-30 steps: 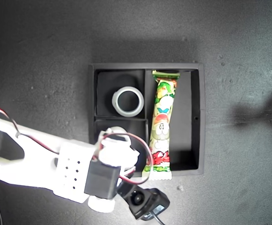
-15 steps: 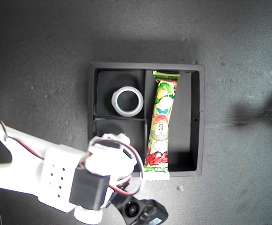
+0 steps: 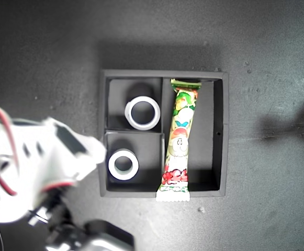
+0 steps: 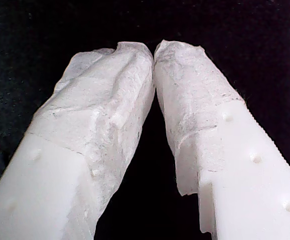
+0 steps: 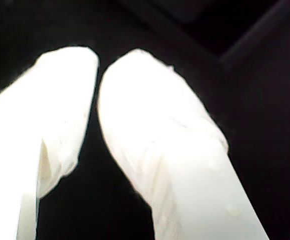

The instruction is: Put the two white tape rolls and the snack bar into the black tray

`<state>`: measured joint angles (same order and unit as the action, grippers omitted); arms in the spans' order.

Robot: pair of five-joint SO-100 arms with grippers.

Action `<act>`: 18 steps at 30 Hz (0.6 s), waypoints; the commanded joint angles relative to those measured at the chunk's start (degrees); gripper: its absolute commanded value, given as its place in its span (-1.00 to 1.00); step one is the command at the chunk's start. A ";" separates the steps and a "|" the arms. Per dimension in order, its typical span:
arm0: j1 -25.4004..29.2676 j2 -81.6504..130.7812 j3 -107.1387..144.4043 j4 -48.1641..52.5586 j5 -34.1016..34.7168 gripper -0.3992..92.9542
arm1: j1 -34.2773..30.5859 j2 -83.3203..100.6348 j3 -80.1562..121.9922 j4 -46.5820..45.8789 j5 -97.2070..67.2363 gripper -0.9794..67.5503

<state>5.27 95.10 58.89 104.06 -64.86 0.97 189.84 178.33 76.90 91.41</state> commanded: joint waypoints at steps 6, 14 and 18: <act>-6.86 42.10 54.84 -17.23 -7.65 -0.99 | 1.41 -0.09 0.70 0.26 -9.05 -0.97; -1.85 68.99 89.38 -29.00 -18.19 -0.99 | 1.41 0.26 0.70 0.26 -14.50 -0.97; 1.32 76.82 100.37 -32.78 -22.06 -0.99 | 2.81 0.26 0.70 0.26 -14.50 -0.97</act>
<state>5.10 166.73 153.46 73.83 -84.64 2.90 189.84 178.33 76.64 77.34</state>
